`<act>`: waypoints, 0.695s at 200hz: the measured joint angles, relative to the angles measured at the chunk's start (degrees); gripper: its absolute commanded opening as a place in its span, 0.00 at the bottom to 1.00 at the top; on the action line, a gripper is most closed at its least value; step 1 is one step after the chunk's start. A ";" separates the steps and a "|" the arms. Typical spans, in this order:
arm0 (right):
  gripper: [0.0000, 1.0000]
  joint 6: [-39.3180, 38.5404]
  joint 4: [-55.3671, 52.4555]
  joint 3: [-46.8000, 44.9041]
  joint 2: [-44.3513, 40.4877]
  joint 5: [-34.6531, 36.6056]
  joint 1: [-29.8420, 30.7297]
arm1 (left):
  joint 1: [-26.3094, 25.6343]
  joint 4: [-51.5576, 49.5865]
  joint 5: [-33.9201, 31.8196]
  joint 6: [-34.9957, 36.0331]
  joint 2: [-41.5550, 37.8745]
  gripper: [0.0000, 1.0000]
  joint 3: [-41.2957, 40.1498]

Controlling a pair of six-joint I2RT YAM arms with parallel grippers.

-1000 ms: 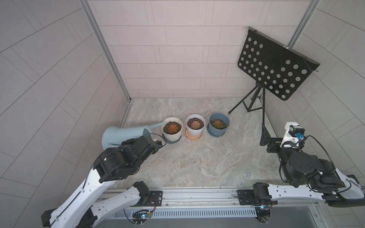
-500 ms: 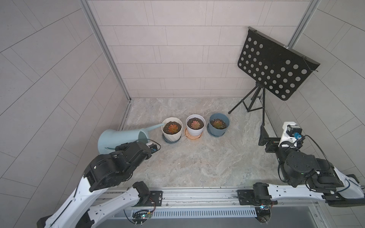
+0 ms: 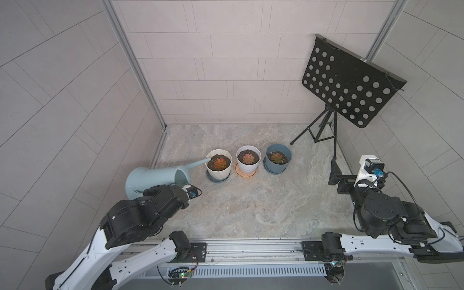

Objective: Water the succulent around the soil edge
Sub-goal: Water the soil of the potted plant with water.

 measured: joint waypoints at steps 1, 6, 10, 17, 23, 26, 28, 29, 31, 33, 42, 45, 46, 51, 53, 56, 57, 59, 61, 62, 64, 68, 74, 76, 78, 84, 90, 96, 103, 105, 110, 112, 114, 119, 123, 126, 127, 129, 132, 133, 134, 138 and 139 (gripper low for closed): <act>1.00 0.00 0.00 0.00 0.00 0.00 0.00 | -0.04 0.00 0.00 -0.09 -0.04 0.00 -0.02; 1.00 0.00 0.00 0.00 0.00 0.00 0.00 | -0.20 0.00 0.02 -0.37 -0.15 0.00 0.00; 1.00 0.00 0.00 0.00 0.00 0.00 0.00 | -0.33 0.00 0.02 -0.66 -0.31 0.00 -0.02; 1.00 0.02 0.00 0.00 0.00 -0.02 0.00 | -0.55 0.00 0.04 -1.05 -0.59 0.00 0.00; 1.00 0.02 0.00 0.00 0.00 -0.02 0.00 | -0.61 0.00 0.15 -1.31 -0.83 0.00 0.02; 1.00 0.02 0.00 0.00 0.00 0.00 0.00 | -0.61 0.00 0.20 -1.46 -0.98 0.00 0.04; 1.00 0.02 0.00 0.00 0.00 0.00 0.00 | -0.63 0.00 0.24 -1.49 -1.07 0.00 0.04; 1.00 0.02 0.00 0.00 0.00 0.00 0.00 | -0.63 0.00 0.24 -1.53 -1.09 0.00 0.04; 1.00 0.02 0.00 0.00 0.00 -0.02 0.00 | -0.66 0.00 0.31 -1.73 -1.18 0.00 0.04; 1.00 0.02 0.00 0.00 0.00 -0.02 0.00 | -0.66 0.00 0.35 -1.75 -1.31 0.00 0.04; 1.00 0.02 0.00 0.00 0.00 -0.02 0.00 | -0.66 0.00 0.50 -2.05 -1.62 0.00 0.04; 1.00 0.02 0.00 0.00 0.00 -0.02 0.00 | -0.66 0.00 0.57 -2.19 -1.68 0.00 0.04; 1.00 0.02 0.00 0.00 0.00 0.00 0.00 | -0.66 0.00 0.59 -2.19 -1.70 0.00 0.04; 1.00 0.02 0.00 0.00 0.00 -0.02 0.00 | -0.66 0.00 0.66 -2.32 -1.77 0.00 0.04; 1.00 0.02 0.00 0.00 0.00 -0.02 0.00 | -0.66 0.00 0.68 -2.36 -1.79 0.00 0.04; 1.00 0.02 0.00 0.00 0.00 -0.02 0.00 | -0.66 0.00 0.72 -2.38 -1.79 0.00 0.04; 1.00 0.02 0.00 0.00 0.00 -0.02 0.00 | -0.66 0.00 0.72 -2.38 -1.79 0.00 0.04; 1.00 0.02 0.00 0.00 0.00 -0.02 0.00 | -0.66 0.00 0.76 -2.40 -1.79 0.00 0.04; 1.00 0.02 0.00 0.00 0.00 -0.02 0.00 | -0.66 0.00 0.79 -2.43 -1.79 0.00 0.04; 1.00 0.02 0.00 0.00 0.00 -0.02 0.00 | -0.66 0.00 0.81 -2.47 -1.79 0.00 0.04; 1.00 0.02 0.00 0.00 0.00 -0.02 0.00 | -0.66 0.00 0.83 -2.51 -1.79 0.00 0.04; 1.00 0.02 0.00 0.00 0.00 -0.02 0.00 | -0.66 0.00 0.85 -2.56 -1.77 0.00 0.04; 1.00 0.02 0.00 0.00 0.00 -0.02 0.00 | -0.66 0.00 0.85 -2.60 -1.75 0.00 0.04; 1.00 0.02 0.00 0.00 0.00 -0.02 0.00 | -0.66 0.00 0.85 -2.62 -1.75 0.00 0.04; 1.00 0.02 0.00 0.00 0.00 -0.02 0.00 | -0.66 0.00 0.85 -2.67 -1.75 0.00 0.04; 1.00 0.02 0.00 0.00 0.00 -0.02 0.00 | -0.66 0.00 0.81 -2.78 -1.68 0.00 0.02; 1.00 0.02 0.00 0.00 0.00 -0.02 0.00 | -0.66 0.00 0.72 -2.80 -1.62 0.00 -0.07; 1.00 0.02 0.00 0.00 0.00 -0.04 0.00 | -0.66 0.00 0.59 -2.82 -1.53 0.00 -0.24; 1.00 0.02 0.00 0.00 0.00 -0.04 0.00 | -0.66 0.00 0.37 -2.82 -1.31 0.00 -0.50; 1.00 0.02 0.00 0.00 0.00 -0.04 0.00 | -0.66 0.00 0.33 -2.80 -1.29 0.00 -0.55; 1.00 0.02 0.00 0.00 0.00 -0.04 0.00 | -0.66 -0.02 0.20 -2.80 -1.05 0.00 -0.68; 1.00 0.02 0.00 0.00 0.00 -0.07 0.00 | -0.66 0.00 0.15 -2.78 -0.94 0.00 -0.72; 1.00 0.02 0.00 0.00 0.00 -0.07 0.00 | -0.66 0.00 0.07 -2.78 -0.83 0.00 -0.72; 1.00 0.00 0.00 0.00 0.00 -0.07 0.00 | -0.66 0.00 -0.02 -2.78 -0.52 0.00 -0.74; 1.00 -0.02 0.00 0.00 -0.02 -0.07 0.00 | -0.66 0.00 -0.13 -2.73 -0.24 0.00 -0.74; 1.00 -0.02 0.00 0.00 -0.02 -0.07 0.00 | -0.68 0.00 -0.24 -2.73 -0.07 0.00 -0.74; 1.00 -0.02 0.00 0.00 -0.02 -0.07 0.00 | -0.68 -0.02 -0.26 -2.73 -0.02 0.00 -0.74; 1.00 -0.02 0.00 0.00 -0.04 -0.07 0.00 | -0.68 0.00 -0.35 -2.69 0.11 0.00 -0.74; 1.00 -0.02 0.00 0.00 -0.04 -0.07 0.00 | -0.68 0.00 -0.42 -2.69 0.28 0.00 -0.74; 1.00 -0.04 0.00 0.00 -0.07 -0.07 0.00 | -0.68 -0.02 -0.46 -2.67 0.33 0.00 -0.74; 1.00 -0.04 0.00 0.00 -0.07 -0.07 0.00 | -0.68 0.00 -0.50 -2.64 0.42 0.00 -0.74; 1.00 -0.07 0.00 0.00 -0.11 -0.07 0.00 | -0.68 -0.02 -0.55 -2.49 0.59 0.00 -0.74; 1.00 -0.07 0.00 0.00 -0.13 -0.09 0.00 | -0.68 0.00 -0.55 -2.51 0.63 0.00 -0.74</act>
